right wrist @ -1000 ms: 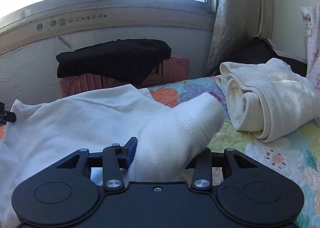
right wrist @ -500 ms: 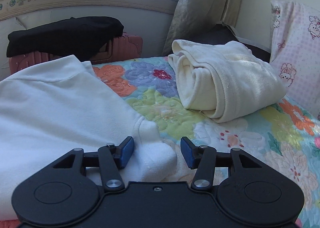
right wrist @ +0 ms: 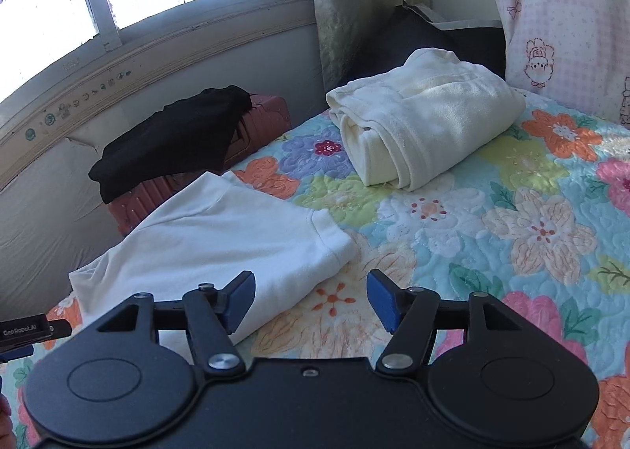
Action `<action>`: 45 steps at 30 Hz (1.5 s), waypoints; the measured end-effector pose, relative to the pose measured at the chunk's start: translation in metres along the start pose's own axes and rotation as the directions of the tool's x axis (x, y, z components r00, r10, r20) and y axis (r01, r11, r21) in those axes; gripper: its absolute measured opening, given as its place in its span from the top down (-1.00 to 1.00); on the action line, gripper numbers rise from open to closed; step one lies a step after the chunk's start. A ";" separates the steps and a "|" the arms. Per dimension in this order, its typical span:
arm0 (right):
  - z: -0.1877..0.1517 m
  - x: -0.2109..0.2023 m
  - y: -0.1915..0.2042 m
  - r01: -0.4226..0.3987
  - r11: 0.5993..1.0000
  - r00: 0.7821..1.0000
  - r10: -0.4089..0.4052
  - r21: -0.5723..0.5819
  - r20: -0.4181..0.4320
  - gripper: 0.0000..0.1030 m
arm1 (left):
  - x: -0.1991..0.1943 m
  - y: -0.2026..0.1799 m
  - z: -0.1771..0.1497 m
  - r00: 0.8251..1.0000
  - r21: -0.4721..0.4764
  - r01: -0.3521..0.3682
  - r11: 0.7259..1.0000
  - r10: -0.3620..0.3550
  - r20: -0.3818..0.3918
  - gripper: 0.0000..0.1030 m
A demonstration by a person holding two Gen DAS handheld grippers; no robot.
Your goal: Fold clothes
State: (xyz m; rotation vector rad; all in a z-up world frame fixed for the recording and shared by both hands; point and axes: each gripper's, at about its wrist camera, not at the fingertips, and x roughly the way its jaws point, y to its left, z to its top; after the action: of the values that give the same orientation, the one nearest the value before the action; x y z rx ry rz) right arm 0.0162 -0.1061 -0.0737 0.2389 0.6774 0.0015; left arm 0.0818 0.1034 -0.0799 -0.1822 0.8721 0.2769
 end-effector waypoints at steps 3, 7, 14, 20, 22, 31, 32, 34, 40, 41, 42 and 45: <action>-0.009 -0.024 0.005 0.030 0.999 1.000 -0.030 -0.029 -0.007 -0.43 | -0.027 -0.007 -0.015 1.000 0.046 0.021 0.999 -0.021 0.010 -0.65; -0.020 -0.051 0.014 0.012 0.995 0.999 -0.015 -0.100 -0.036 -0.52 | -0.059 -0.006 -0.033 0.998 0.052 0.056 0.997 -0.057 0.015 -0.80; -0.041 -0.105 0.042 0.039 0.971 0.999 -0.030 -0.236 0.039 -0.77 | -0.100 0.000 -0.057 0.999 0.097 0.044 0.994 -0.045 0.008 -0.81; -0.049 -0.135 0.049 -0.010 0.973 1.000 0.015 -0.231 0.022 -0.78 | -0.129 0.003 -0.084 0.999 0.146 0.044 0.988 -0.045 0.006 -0.87; -0.054 -0.141 0.050 -0.013 0.977 1.000 0.018 -0.215 0.020 -0.80 | -0.136 0.002 -0.093 0.999 0.160 0.052 0.986 -0.052 -0.003 -0.88; -0.082 -0.159 0.049 -0.042 0.973 0.998 0.029 -0.226 -0.060 -0.84 | -0.154 -0.011 -0.126 0.998 0.213 0.051 0.976 -0.043 -0.040 -1.00; -0.083 -0.161 0.048 -0.043 0.974 0.998 0.029 -0.224 -0.063 -0.84 | -0.157 -0.012 -0.129 0.999 0.215 0.044 0.976 -0.037 -0.036 -1.00; -0.085 -0.165 0.045 -0.045 0.977 0.997 0.032 -0.209 -0.064 -0.84 | -0.160 -0.012 -0.134 0.999 0.213 0.038 0.976 -0.032 -0.033 -1.00; -0.089 -0.178 0.035 0.002 0.980 0.998 -0.013 -0.198 -0.054 -0.84 | -0.171 -0.010 -0.142 0.998 0.196 0.056 0.979 -0.047 -0.047 -1.00; -0.089 -0.180 0.034 0.007 0.978 0.998 -0.020 -0.206 -0.059 -0.84 | -0.173 -0.010 -0.142 0.998 0.196 0.055 0.979 -0.046 -0.046 -1.00; -0.088 -0.181 0.033 0.015 0.977 0.998 -0.029 -0.212 -0.061 -0.84 | -0.175 -0.010 -0.143 0.998 0.197 0.054 0.979 -0.046 -0.046 -1.00; -0.088 -0.187 0.029 0.023 0.975 0.997 -0.039 -0.221 -0.071 -0.84 | -0.182 -0.010 -0.144 0.998 0.199 0.053 0.979 -0.045 -0.044 -1.00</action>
State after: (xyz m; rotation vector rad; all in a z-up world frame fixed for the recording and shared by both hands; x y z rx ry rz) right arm -0.1819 -0.0731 -0.0181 0.0148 0.7495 0.0559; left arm -0.1307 0.0251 -0.0294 -0.0215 0.9271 0.1386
